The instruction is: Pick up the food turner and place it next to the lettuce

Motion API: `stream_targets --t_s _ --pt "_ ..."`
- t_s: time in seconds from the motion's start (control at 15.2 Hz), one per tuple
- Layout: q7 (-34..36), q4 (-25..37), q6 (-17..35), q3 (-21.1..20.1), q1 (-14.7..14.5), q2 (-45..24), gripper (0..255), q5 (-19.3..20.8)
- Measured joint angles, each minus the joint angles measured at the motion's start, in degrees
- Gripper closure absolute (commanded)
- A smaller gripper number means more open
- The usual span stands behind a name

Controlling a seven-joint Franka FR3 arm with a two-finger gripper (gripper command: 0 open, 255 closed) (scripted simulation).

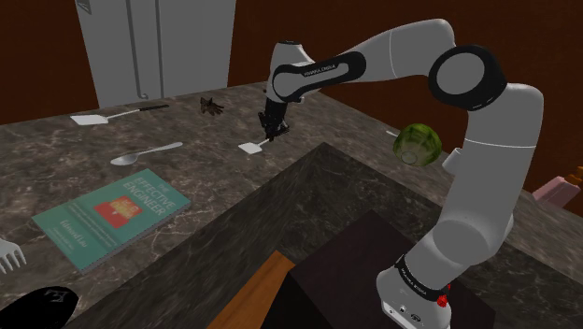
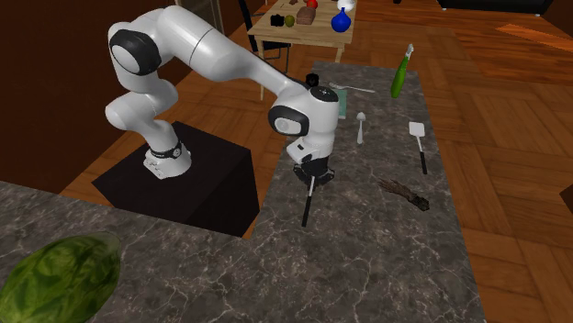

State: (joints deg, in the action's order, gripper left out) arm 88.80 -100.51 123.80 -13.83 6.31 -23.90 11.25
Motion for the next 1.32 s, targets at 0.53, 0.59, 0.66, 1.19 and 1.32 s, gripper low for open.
stream_targets --t_s 0.53,0.59,0.66,1.19,1.32 --pt "-0.28 0.25 -1.18 -0.15 0.13 0.97 255 -0.34" --pt "-0.35 0.80 -1.81 -0.19 0.10 1.08 255 -0.43" --pt "-0.49 1.20 -2.45 -0.24 0.13 1.32 255 -0.54" --pt "-1.27 4.19 -7.54 -0.62 0.24 3.52 255 -1.46" --pt "-1.50 5.10 -8.87 -0.69 0.27 3.99 255 -1.67"
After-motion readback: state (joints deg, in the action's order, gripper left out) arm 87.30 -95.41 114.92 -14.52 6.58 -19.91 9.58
